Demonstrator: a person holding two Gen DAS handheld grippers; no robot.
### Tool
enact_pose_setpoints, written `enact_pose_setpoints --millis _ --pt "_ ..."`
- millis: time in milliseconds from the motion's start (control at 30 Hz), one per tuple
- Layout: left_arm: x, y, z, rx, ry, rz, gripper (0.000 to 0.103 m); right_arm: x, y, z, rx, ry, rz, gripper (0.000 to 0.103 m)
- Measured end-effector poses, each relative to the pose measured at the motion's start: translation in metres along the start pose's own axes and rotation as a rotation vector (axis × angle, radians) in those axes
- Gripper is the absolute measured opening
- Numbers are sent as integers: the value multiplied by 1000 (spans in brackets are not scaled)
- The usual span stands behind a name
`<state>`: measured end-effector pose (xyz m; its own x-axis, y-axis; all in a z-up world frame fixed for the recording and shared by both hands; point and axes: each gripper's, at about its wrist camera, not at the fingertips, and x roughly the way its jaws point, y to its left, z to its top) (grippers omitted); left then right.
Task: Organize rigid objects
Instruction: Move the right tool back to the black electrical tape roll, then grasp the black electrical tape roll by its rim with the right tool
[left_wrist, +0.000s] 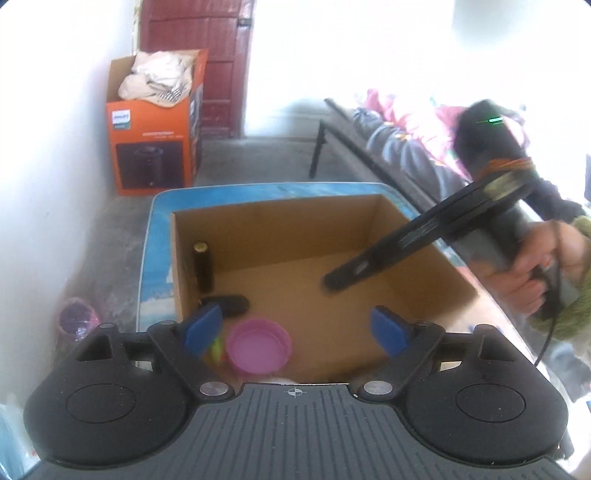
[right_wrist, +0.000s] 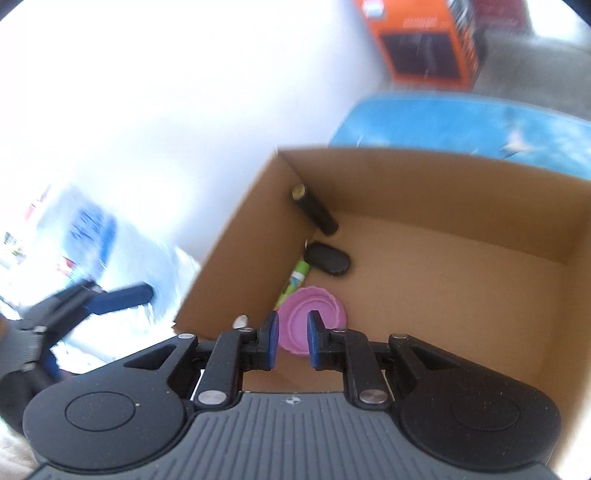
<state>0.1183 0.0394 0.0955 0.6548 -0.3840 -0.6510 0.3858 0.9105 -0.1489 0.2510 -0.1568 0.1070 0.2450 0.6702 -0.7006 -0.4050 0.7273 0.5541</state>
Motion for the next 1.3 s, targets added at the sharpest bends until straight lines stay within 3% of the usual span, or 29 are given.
enact_pose_setpoints --millis 167,267,400,567,733,867,1033,1100,1133,1300 --pt "-7 -17 -31 35 -11 -45 98 -69 0 -69 41 -191 -27 37" --pt "0 -31 -47 45 32 -98 98 -96 -1 -113 74 -264 -78 40" --pt "16 -58 -69 75 99 -138 98 -103 -12 -165 173 -296 -113 40" --pt "39 -97 -95 154 137 -108 97 -66 -27 -212 268 -300 -166 41" --pt "55 -124 -118 296 144 -17 93 -35 -30 -228 267 -283 -190 40" --pt "68 -132 -124 339 166 4 84 -17 -23 -229 193 -240 -234 40" --pt "74 -133 -127 341 161 -13 77 -3 -17 -228 113 -221 -261 38" --pt "74 -133 -126 333 161 -32 67 -2 -16 -227 91 -220 -266 36" --pt "75 -133 -127 333 161 -36 67 -2 -15 -227 84 -218 -265 27" --pt "79 -141 -126 346 150 -43 66 -2 -19 -227 74 -218 -275 21"
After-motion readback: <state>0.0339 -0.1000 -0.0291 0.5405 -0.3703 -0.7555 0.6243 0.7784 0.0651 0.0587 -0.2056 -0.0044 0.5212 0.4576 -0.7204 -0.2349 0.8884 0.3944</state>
